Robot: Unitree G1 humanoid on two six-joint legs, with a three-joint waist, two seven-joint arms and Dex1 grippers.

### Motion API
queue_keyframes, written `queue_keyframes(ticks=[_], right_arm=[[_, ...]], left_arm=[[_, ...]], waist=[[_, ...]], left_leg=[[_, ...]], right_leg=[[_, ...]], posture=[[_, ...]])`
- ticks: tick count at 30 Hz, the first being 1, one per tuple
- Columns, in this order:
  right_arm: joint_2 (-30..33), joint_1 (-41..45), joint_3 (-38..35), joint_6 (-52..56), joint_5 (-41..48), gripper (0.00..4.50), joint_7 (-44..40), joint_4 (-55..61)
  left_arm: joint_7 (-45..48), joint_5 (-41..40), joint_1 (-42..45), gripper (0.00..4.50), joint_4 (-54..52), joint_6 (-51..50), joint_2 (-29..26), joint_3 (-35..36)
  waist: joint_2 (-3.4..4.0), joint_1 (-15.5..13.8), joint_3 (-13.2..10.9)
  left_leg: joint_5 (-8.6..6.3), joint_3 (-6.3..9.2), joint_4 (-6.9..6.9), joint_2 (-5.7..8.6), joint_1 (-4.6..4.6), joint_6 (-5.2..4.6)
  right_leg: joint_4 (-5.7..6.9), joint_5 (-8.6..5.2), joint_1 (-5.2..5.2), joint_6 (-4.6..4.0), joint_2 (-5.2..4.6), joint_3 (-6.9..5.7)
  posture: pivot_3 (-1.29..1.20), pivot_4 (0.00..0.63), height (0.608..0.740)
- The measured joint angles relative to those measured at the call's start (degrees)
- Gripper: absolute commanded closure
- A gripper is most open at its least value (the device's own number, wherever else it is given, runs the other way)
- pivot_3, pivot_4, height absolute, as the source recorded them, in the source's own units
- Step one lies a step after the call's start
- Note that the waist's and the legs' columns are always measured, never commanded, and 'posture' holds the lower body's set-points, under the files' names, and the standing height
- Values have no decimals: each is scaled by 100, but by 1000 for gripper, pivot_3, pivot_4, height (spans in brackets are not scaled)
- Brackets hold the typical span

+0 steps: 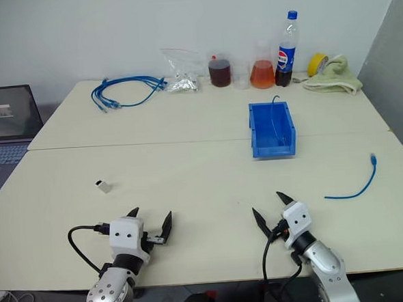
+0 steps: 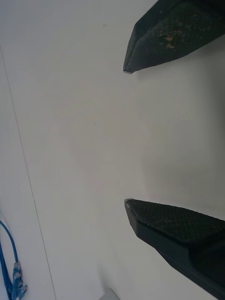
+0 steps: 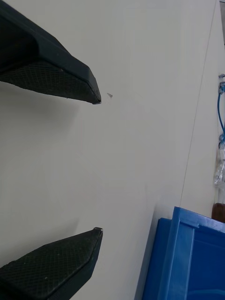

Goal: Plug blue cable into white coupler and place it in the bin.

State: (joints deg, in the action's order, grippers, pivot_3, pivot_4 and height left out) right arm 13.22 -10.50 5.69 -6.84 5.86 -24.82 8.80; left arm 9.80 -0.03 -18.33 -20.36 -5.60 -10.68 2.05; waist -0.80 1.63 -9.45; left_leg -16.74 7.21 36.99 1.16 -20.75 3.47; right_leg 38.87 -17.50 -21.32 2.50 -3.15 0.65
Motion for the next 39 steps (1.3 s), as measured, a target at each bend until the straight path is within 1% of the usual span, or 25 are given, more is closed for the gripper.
queue_keyframes(ticks=[3, 12, 19, 28, 32, 35, 39], right_arm=[[-2, 0, 0, -7, 0, 0, 0, 0], [-3, -28, 1, -12, 0, 0, -4, 0], [-2, -54, 1, -16, 2, 0, -12, 0], [2, -59, 1, -23, 7, 0, -22, 0], [5, -65, 0, -29, 7, 0, -21, 0], [16, -65, -2, -31, 6, 0, -24, 7], [66, 36, -87, -32, 26, 0, -14, 7]], left_arm=[[108, -97, 5, 27, -4, -6, -18, 0], [115, 90, -51, 27, -134, 20, -110, -82], [444, 30, -124, 27, -205, 217, -297, -180], [888, -555, -206, 27, -250, 232, -392, -110], [1118, -856, -162, 27, -426, 190, -517, -43], [1330, -1067, -16, 27, -631, -130, -717, -58], [1891, -1504, 428, 27, -968, -807, -1272, -217]], waist=[[0, 0, 0], [0, 0, 0], [1, 0, -1], [1, 0, -1], [2, 0, -1], [2, 1, -2], [7, 1, -5]], left_leg=[[0, -1, 0, 0, 0, 0], [0, -3, 0, 0, 0, 0], [0, -9, -1, -1, 1, 0], [0, -11, -1, -3, 1, 0], [0, -12, 0, -3, 1, 0], [0, -13, 0, -3, 0, 0], [0, -21, 0, -2, 2, 0]], right_leg=[[0, 0, 0, 0, 0, -1], [0, 0, -1, 0, 0, 4], [0, 0, -2, 0, 0, 8], [0, 0, -3, 0, 0, 10], [0, 0, -3, 0, 0, 10], [0, 0, -3, 0, 1, 10], [3, 0, -3, 0, 2, 7]], posture=[[0, 150, 740], [0, 150, 740], [0, 150, 740], [0, 150, 740], [0, 150, 740], [0, 150, 740], [0, 150, 740]])
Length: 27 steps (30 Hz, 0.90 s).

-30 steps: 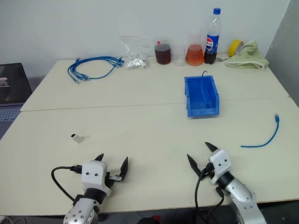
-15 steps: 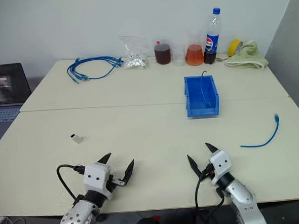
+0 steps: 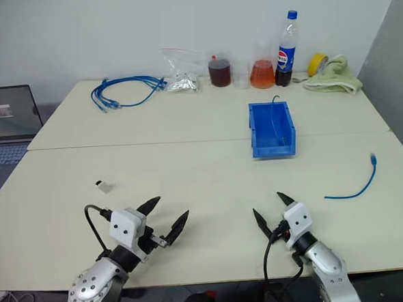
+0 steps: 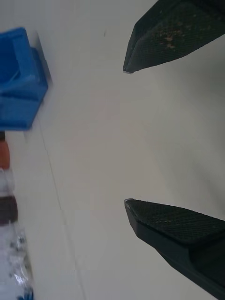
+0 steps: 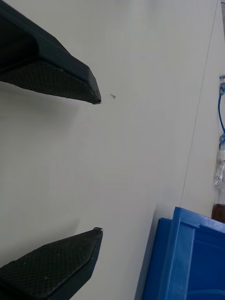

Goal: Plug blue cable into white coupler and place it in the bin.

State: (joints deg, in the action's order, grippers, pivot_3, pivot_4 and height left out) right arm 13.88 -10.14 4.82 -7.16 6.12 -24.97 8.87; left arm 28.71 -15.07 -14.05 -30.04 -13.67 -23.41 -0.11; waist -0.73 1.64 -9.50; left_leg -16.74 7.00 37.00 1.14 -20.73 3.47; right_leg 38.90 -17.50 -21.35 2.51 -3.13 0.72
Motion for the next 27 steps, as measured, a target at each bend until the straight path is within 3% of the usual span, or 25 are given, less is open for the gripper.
queue_keyframes(ticks=[8, 13, 27], right_arm=[[4, 49, -534, -20, 84, 0, 309, 236], [-5, -242, -841, 187, 191, 0, 545, 738], [0, -329, -2395, 2258, 676, 0, 1753, 1790]], left_arm=[[705, -721, 1744, 27, -135, -1506, -716, -303], [822, -883, 2588, 27, -30, -2267, -670, -737], [1980, -1033, 3879, 27, 703, -2669, -810, -1437]], waist=[[3, -3, -3], [4, 11, -2], [6, 20, -4]], left_leg=[[1, -9, -1, -1, 0, 0], [1, -12, 1, -1, 0, 0], [1, -55, -1, -7, 1, 0]], right_leg=[[3, 0, -1, 0, 3, -1], [0, 1, -3, 1, 2, 13], [2, 0, -9, 1, 4, 23]], posture=[[0, 150, 740], [0, 150, 740], [0, 150, 740]])
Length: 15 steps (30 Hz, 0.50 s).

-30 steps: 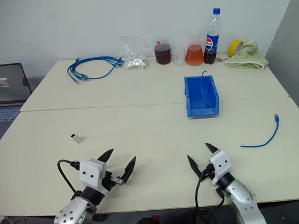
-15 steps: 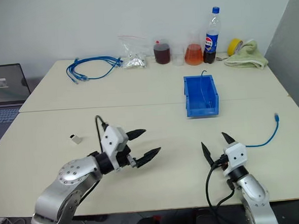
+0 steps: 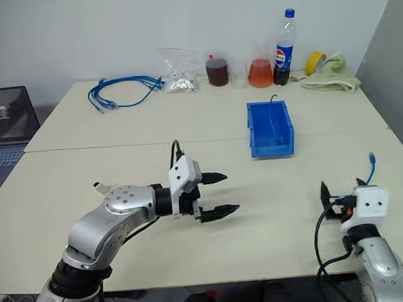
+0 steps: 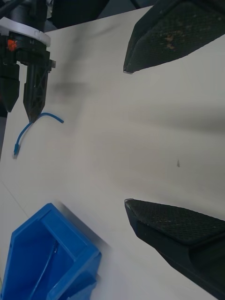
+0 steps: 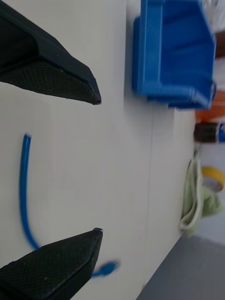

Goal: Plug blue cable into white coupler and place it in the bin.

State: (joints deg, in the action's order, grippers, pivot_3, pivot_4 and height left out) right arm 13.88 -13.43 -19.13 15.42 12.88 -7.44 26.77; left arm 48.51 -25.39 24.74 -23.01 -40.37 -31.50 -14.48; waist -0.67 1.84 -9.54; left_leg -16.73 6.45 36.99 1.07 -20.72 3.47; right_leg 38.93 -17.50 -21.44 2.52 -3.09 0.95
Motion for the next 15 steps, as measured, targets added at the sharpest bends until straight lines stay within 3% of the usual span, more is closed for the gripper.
queue_keyframes(ticks=[9, 15], right_arm=[[500, 928, -545, 1594, 214, 0, 415, -63], [1203, 1915, -764, 2216, 301, 0, 263, -1519]], left_arm=[[230, 61, 180, 27, 154, 114, 114, -160], [242, 61, 218, 27, 145, 99, 160, -167]], waist=[[1, -4, -1], [0, -3, -2]], left_leg=[[0, -5, 2, 1, -2, -2], [2, -10, 2, 3, -3, -5]], right_leg=[[0, 0, -1, 1, 0, 1], [-1, 1, 0, 0, -2, 4]], posture=[[0, 150, 740], [0, 150, 740]])
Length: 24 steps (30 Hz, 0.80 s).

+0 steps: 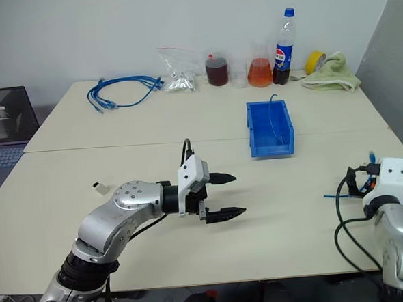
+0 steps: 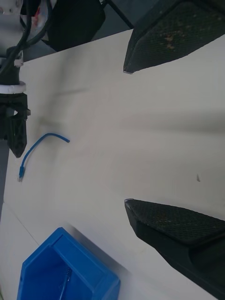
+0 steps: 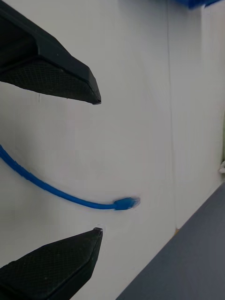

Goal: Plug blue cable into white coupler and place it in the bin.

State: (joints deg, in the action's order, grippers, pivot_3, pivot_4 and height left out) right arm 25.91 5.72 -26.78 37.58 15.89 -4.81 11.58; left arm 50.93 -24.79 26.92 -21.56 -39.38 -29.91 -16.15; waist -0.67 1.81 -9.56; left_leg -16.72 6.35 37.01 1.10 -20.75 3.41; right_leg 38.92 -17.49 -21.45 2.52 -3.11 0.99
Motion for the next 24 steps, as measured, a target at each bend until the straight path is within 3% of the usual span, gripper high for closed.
queue_keyframes(ticks=[6, 9, 18, 21, 24], right_arm=[[363, 546, -22, -108, -21, 0, -250, -1242], [457, 798, -21, -146, -1, 507, -381, -1820], [588, 1126, -24, -67, 115, 2820, -651, -2409], [677, 1127, -22, -71, 113, 3786, -701, -2467], [735, 1126, -21, -72, 115, 4425, -773, -2513]], left_arm=[[-24, -9, 0, 27, -50, -41, 58, -17], [-28, -17, 0, 0, -103, -81, 83, -37], [-31, -92, 9, 0, -222, -275, 87, -37], [-32, -141, 9, 0, -279, -296, 80, -36], [-35, -158, 9, 0, -281, -308, 63, -36]], waist=[[2, 6, -1], [2, 4, -1], [2, 1, -1], [2, 0, -1], [3, 5, -2]], left_leg=[[0, -8, 0, -1, -3, -1], [1, -8, 0, -2, -2, -2], [1, -8, 2, -2, -4, -1], [1, -9, 2, -2, -4, -1], [1, -10, 1, -2, -4, -1]], right_leg=[[-2, 0, -1, 0, -1, 3], [-2, 0, -1, 0, -2, 2], [-3, 0, 0, 1, -2, 1], [-3, 0, 0, 1, -3, 2], [-3, 0, 0, 1, -2, 2]], posture=[[0, 150, 740], [0, 150, 740], [0, 150, 740], [0, 150, 740], [0, 150, 740]])
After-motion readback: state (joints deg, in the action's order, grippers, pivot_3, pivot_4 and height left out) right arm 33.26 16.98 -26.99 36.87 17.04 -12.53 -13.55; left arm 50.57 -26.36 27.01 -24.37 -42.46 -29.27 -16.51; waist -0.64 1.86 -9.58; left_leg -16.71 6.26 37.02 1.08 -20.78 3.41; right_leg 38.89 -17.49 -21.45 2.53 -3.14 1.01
